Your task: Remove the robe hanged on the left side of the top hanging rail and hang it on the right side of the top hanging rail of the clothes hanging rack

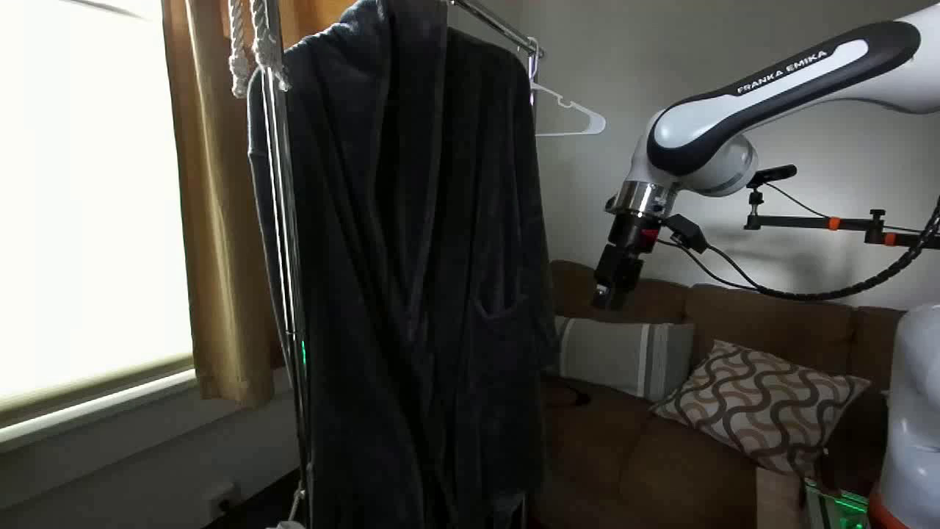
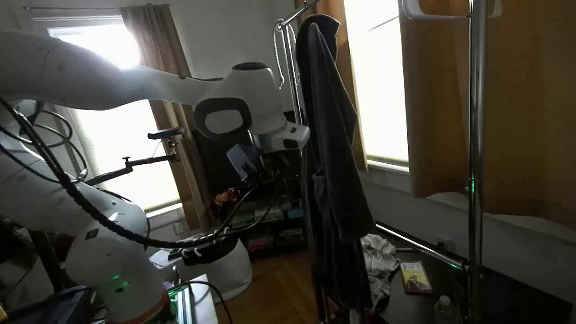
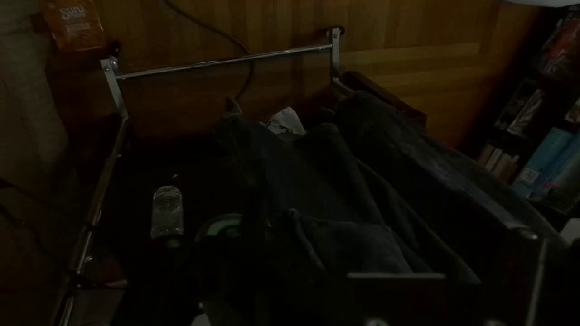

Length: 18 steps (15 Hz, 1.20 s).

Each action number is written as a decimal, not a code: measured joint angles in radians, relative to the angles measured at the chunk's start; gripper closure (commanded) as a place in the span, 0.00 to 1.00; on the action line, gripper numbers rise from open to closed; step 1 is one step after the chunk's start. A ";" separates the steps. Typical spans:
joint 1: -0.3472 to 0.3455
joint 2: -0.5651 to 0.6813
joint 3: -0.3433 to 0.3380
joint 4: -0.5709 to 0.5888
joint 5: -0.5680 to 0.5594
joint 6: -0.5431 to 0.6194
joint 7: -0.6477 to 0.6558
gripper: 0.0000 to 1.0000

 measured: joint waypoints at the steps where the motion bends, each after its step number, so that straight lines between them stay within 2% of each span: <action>1: 0.000 0.000 0.000 0.000 0.000 0.000 0.000 0.00; 7: 0.000 0.001 0.000 0.000 0.000 0.000 0.000 0.00; 10: 0.020 0.000 0.011 0.012 0.072 0.055 -0.016 0.00; 13: 0.065 -0.013 0.015 0.083 0.156 0.115 -0.058 0.00; 18: 0.063 -0.066 0.010 0.252 0.120 0.158 -0.144 0.00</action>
